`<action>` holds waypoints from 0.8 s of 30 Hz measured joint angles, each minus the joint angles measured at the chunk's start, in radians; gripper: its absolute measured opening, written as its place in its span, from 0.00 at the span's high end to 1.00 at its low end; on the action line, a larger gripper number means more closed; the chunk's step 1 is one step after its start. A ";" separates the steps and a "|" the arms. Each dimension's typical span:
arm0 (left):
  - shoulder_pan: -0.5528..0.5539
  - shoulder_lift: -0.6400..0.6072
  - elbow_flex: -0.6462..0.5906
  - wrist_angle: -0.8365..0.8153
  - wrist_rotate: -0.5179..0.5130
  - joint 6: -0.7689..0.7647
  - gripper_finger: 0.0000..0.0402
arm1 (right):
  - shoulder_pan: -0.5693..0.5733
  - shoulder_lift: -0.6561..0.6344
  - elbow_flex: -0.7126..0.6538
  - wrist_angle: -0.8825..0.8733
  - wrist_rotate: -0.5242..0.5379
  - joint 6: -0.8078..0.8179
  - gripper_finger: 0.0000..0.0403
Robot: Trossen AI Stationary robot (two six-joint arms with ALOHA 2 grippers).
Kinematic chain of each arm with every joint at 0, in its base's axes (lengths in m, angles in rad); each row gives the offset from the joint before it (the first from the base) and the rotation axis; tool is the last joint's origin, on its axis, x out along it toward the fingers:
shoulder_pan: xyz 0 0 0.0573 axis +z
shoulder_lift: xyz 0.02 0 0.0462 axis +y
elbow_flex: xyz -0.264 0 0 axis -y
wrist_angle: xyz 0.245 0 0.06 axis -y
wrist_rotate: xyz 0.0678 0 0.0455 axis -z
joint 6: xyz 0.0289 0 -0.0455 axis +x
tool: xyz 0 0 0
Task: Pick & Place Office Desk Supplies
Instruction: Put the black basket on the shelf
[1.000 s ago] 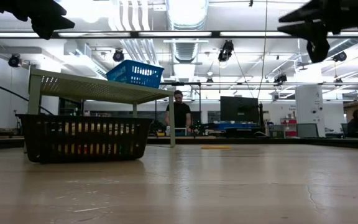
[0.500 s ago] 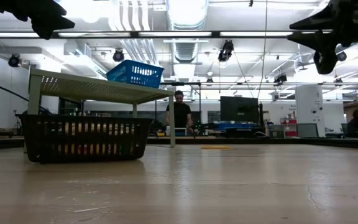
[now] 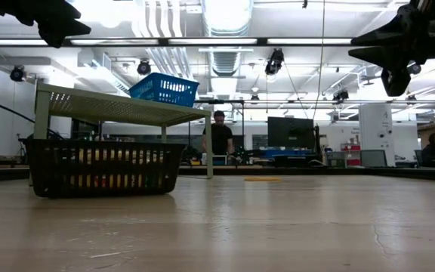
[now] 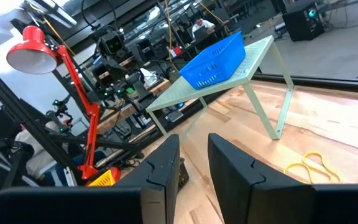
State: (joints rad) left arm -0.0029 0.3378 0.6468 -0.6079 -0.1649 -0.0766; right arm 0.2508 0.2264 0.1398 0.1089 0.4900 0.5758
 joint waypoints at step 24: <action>0.002 0.057 0.000 0.104 0.002 -0.252 0.46 | 0.000 0.000 -0.005 0.000 0.002 0.000 0.80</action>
State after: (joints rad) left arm -0.0010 0.3948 0.6469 -0.5039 -0.1633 -0.3283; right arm 0.2508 0.2260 0.1352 0.1093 0.4923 0.5758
